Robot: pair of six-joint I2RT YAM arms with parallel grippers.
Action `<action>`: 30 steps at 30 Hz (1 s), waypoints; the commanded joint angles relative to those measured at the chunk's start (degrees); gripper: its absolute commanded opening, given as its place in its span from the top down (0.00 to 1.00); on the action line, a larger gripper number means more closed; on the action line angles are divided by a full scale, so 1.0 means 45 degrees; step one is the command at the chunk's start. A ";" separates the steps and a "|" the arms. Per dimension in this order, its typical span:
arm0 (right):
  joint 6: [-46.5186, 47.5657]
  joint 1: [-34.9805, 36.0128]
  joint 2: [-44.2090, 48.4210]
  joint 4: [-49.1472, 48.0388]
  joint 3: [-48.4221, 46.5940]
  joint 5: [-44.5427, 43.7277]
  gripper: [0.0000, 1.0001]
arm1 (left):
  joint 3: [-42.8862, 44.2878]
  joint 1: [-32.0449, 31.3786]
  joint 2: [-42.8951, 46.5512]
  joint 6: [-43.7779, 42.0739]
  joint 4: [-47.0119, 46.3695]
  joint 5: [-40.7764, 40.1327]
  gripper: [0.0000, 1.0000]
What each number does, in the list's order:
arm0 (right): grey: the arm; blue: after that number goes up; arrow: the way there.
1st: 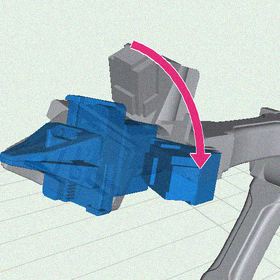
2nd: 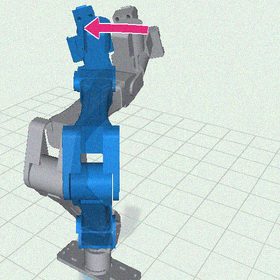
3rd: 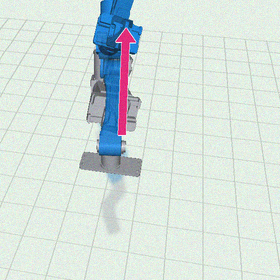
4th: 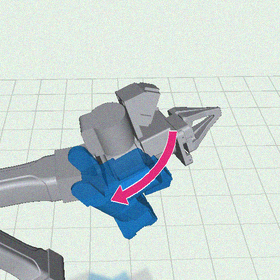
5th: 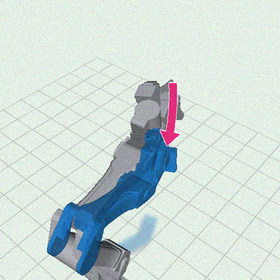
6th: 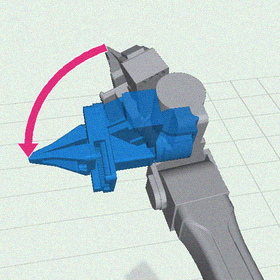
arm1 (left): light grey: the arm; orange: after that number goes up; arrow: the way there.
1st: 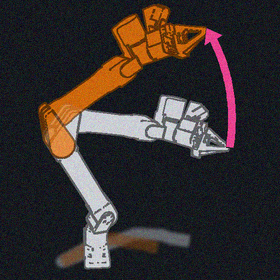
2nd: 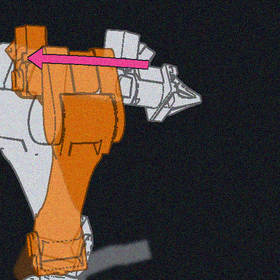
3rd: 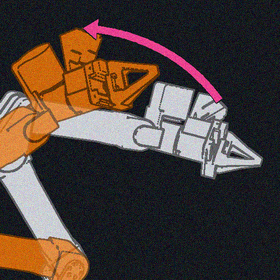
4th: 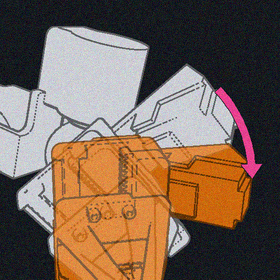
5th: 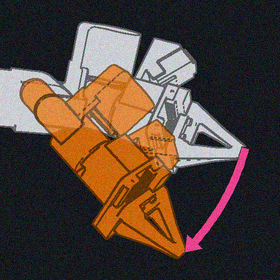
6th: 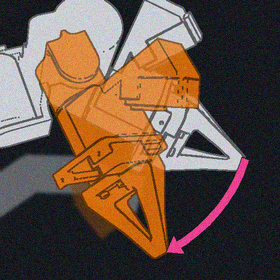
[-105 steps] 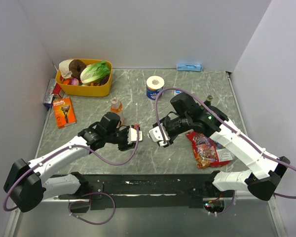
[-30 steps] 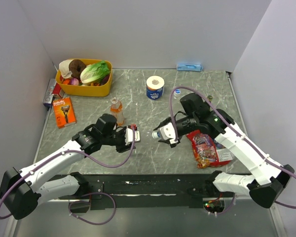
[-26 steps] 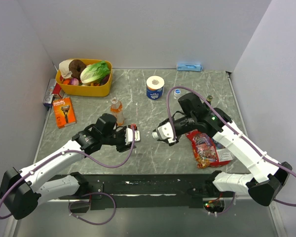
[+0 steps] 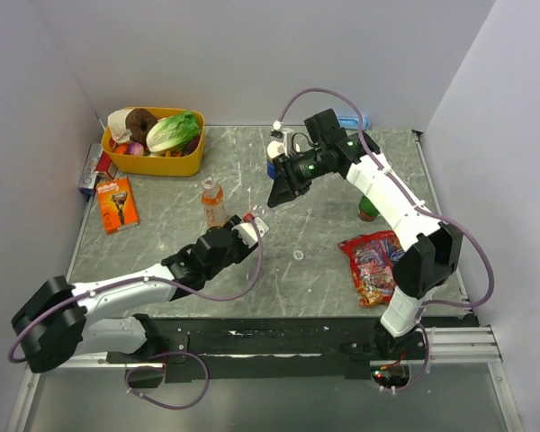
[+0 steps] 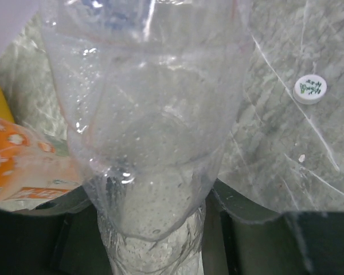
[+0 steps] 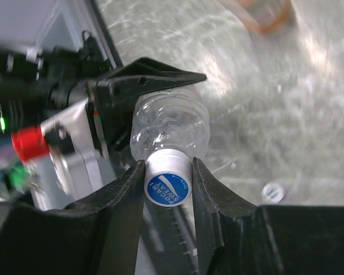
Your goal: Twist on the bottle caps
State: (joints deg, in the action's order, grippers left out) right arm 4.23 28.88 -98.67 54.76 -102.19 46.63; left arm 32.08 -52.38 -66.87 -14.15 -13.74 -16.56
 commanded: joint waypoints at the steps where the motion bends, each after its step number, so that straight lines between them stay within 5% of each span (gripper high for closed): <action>1: -0.3556 0.0476 -0.0299 0.0036 -0.1429 -0.1761 1.00 | 0.0899 -0.0509 -0.0569 -0.0216 -0.0407 0.0668 0.86; 4: -0.3246 0.0495 -0.0396 0.0116 -0.2404 -0.2781 1.00 | 0.0744 -0.0294 -0.0336 0.0214 -0.0208 0.1257 0.33; 5: -0.2529 0.0534 -0.0474 0.0212 -0.2601 -0.2881 1.00 | 0.0705 -0.0178 -0.0200 0.0196 -0.0132 0.2050 0.07; 6: -0.1923 0.0592 -0.0533 0.0271 -0.2835 -0.3056 1.00 | 0.0820 0.0075 -0.0121 -0.0056 0.0352 0.2503 0.04; 14: 0.4716 0.0652 -0.1565 0.2221 -0.5841 -0.4365 1.00 | 0.1876 0.0819 0.1225 -0.0507 0.5000 0.4751 0.04; 20: 0.6226 0.0632 -0.2078 0.2325 -0.5830 -0.5732 1.00 | 0.2676 0.2457 0.2300 -0.0625 0.8048 0.7681 0.04; 30: 0.6678 0.0691 -0.2135 0.0215 -0.3757 -0.6534 1.00 | 0.3088 0.5154 0.3610 -0.0136 0.9478 0.7509 0.04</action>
State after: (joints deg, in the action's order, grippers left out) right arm 32.73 31.86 -108.68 61.32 -119.59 19.03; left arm 44.38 -32.88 -51.86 -15.33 25.36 16.08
